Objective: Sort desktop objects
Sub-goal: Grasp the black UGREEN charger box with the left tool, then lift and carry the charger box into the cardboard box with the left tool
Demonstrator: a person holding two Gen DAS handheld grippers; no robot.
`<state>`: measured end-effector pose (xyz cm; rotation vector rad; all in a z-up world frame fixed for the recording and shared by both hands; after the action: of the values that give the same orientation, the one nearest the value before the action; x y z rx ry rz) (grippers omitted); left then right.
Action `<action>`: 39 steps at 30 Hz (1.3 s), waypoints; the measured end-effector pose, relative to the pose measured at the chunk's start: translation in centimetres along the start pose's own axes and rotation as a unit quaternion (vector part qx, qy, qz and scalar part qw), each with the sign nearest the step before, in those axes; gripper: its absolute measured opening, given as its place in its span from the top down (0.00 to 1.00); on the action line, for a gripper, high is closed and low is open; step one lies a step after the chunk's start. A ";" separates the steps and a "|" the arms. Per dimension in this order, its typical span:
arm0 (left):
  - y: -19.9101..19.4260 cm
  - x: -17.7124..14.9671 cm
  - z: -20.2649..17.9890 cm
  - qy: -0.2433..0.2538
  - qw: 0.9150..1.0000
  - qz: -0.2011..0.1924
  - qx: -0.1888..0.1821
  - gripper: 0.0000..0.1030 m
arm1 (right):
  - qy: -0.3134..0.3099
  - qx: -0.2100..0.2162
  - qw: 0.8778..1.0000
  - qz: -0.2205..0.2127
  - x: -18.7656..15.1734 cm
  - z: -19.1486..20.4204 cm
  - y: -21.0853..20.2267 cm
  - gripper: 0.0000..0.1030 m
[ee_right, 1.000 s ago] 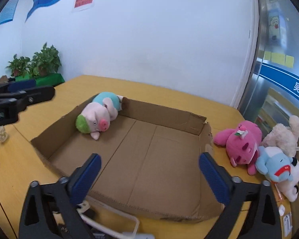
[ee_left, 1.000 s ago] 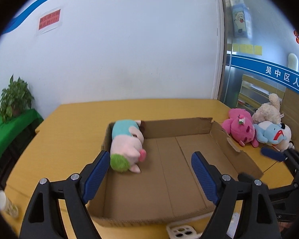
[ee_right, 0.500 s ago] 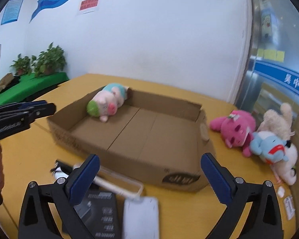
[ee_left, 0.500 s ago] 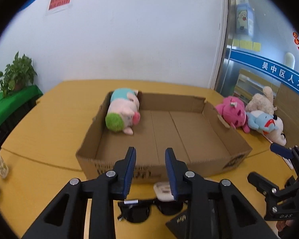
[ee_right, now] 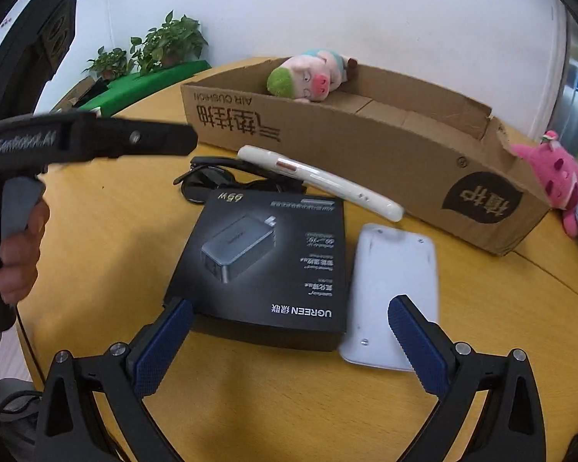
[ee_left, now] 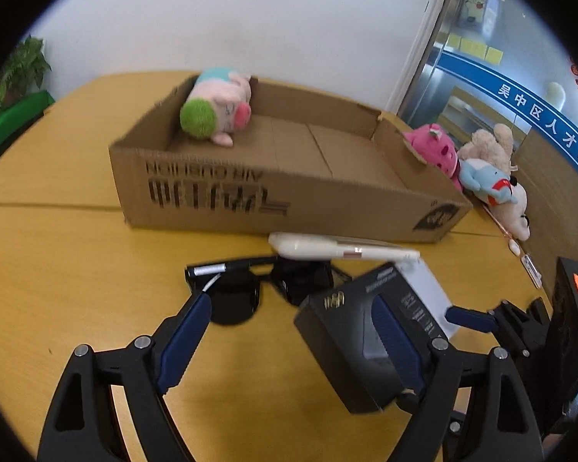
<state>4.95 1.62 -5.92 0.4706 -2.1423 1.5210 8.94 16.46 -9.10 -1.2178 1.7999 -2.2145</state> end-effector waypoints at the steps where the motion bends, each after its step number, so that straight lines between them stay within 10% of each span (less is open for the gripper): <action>1: 0.1 -0.3 0.1 -0.003 1.000 0.004 -0.003 0.17 | 0.001 0.008 1.000 0.009 -0.2 0.4 0.6 0.01; 7: 0.5 -1.2 1.0 -0.008 1.000 0.016 -0.016 0.17 | -0.038 0.081 0.996 0.011 -1.0 5.4 1.0 0.01; 16: 4.5 -3.0 -1.7 0.001 0.990 0.092 -0.112 0.23 | -0.017 0.080 0.997 0.015 -1.7 5.6 2.2 0.13; 32: 3.9 -5.7 -2.7 -0.014 0.984 0.123 -0.127 0.22 | -0.061 0.051 0.996 0.035 -3.6 5.3 1.9 0.21; 39: 1.8 -4.6 -2.7 0.007 0.989 0.095 -0.117 0.37 | -0.031 0.046 0.998 0.023 -3.6 4.7 1.3 0.26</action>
<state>8.26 4.79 -9.15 0.1792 -2.3736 1.3375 13.61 13.96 -11.98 -1.2016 1.6657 -2.1831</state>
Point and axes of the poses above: each gripper's, at about its wrist camera, not at the fingertips, and y roughly the way its jaws point, z to its left, x to its top, the point moved 9 cm from there along y, roughly the way its jaws point, and after that the axes turned 8 degrees about z, right-handed, at the moved point
